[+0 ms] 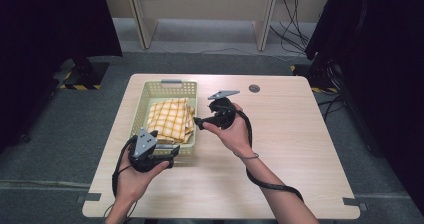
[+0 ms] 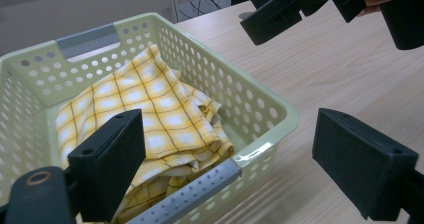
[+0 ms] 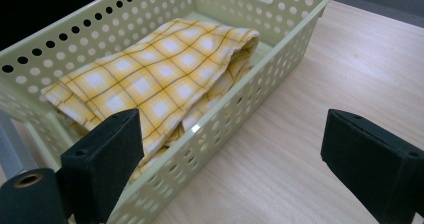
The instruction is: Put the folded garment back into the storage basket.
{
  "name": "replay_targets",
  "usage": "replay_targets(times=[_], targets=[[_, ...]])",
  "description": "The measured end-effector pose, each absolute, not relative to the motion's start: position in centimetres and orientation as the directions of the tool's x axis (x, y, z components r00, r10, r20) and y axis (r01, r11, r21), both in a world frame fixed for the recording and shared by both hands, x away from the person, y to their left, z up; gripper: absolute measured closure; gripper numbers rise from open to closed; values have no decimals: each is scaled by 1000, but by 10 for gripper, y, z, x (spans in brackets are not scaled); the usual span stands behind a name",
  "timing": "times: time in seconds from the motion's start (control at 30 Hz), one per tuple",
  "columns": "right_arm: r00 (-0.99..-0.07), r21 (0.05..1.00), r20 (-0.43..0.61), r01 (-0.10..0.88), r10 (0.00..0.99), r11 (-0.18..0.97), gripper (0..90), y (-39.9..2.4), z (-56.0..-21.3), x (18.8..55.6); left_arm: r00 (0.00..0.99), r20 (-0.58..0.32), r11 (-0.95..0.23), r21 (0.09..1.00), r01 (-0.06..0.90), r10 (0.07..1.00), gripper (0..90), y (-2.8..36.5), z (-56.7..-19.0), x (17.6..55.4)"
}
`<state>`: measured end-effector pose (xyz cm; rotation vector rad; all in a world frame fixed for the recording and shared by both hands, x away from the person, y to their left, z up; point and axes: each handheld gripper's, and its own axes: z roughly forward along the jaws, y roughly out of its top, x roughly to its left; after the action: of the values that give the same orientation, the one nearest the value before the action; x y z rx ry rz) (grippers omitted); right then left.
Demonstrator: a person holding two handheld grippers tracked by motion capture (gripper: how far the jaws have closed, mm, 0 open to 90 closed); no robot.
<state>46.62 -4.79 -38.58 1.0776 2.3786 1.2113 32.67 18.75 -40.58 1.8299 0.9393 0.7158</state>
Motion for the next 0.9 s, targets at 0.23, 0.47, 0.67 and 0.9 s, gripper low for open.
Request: replay_targets(times=[0.23,0.47,0.67,0.9], targets=[[-692,791,95,489,715,368,109,-57,-390,459,546,74,-271,918,290,834,128,185,-407,324],[-690,797,99,486,717,358,108,-62,-392,457,549,75,-268,921,281,833,129,184,-411,319],[-688,800,90,481,721,359,108,-67,-393,455,551,73,-266,923,279,831,129,185,-413,315],[-682,802,100,486,725,347,108,-79,-399,450,552,69,-254,930,266,831,130,184,-417,309]])
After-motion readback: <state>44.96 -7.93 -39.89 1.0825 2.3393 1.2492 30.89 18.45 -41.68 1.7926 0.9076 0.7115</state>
